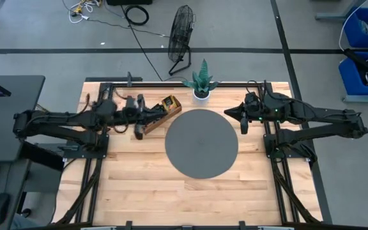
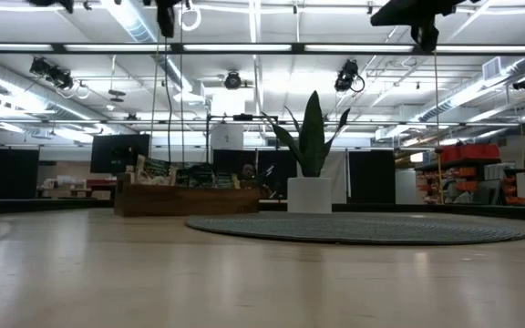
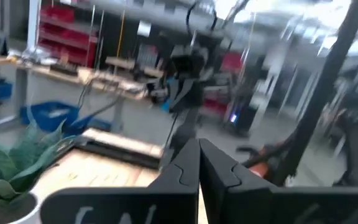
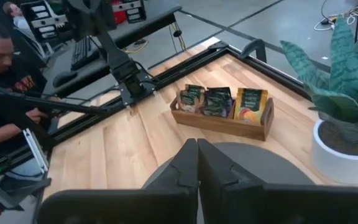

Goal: Pick & Place Tea
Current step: Return to Home Position

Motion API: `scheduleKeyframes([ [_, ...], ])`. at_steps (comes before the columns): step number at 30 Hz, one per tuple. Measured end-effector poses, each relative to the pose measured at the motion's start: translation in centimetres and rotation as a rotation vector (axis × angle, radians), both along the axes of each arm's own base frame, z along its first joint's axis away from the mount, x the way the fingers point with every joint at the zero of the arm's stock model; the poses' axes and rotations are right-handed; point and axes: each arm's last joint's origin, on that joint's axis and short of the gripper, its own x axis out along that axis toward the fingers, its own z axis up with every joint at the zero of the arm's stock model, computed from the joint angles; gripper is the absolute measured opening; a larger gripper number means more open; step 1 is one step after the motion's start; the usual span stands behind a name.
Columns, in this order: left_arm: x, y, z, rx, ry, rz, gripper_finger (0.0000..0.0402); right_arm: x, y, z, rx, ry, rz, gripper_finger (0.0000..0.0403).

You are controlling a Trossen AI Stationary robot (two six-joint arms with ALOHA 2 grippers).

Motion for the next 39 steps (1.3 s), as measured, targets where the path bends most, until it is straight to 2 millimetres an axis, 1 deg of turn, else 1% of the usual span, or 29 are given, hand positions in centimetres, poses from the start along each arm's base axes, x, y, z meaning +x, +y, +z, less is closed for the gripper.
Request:
scheduleKeyframes([
  [3,-1.7,0.0,-1.6,-0.031,-0.082,-0.001,0.0002,0.0,0.0,0.1,0.002,-0.012,-0.001,0.0001],
  [9,-5.3,-0.2,-4.0,-0.066,-0.142,0.012,0.0002,0.1,0.0,0.3,0.000,-0.037,-0.001,0.0000],
  [15,-8.8,-0.4,-5.5,-0.065,-0.247,0.037,0.0002,0.1,0.0,0.3,0.021,-0.039,-0.007,0.0000],
  [21,-11.2,-0.6,-7.3,-0.061,-0.342,0.040,0.0002,0.1,0.0,0.3,0.022,-0.037,-0.008,0.0000],
  [26,-12.5,-0.7,-8.5,-0.057,-0.408,0.041,0.0002,0.1,0.0,0.2,0.044,-0.035,-0.014,0.0000],
  [31,-13.2,-0.8,-9.3,-0.041,-0.445,0.047,0.0002,0.0,0.0,0.1,0.045,-0.019,-0.015,0.0000],
  [35,-13.1,-0.8,-9.9,-0.019,-0.429,0.057,0.0002,0.0,0.0,0.0,0.046,-0.007,-0.015,0.0000],
  [39,-13.0,-0.8,-10.0,-0.017,-0.405,0.062,0.0002,0.0,0.0,-0.1,0.061,-0.002,-0.020,0.0000],
])
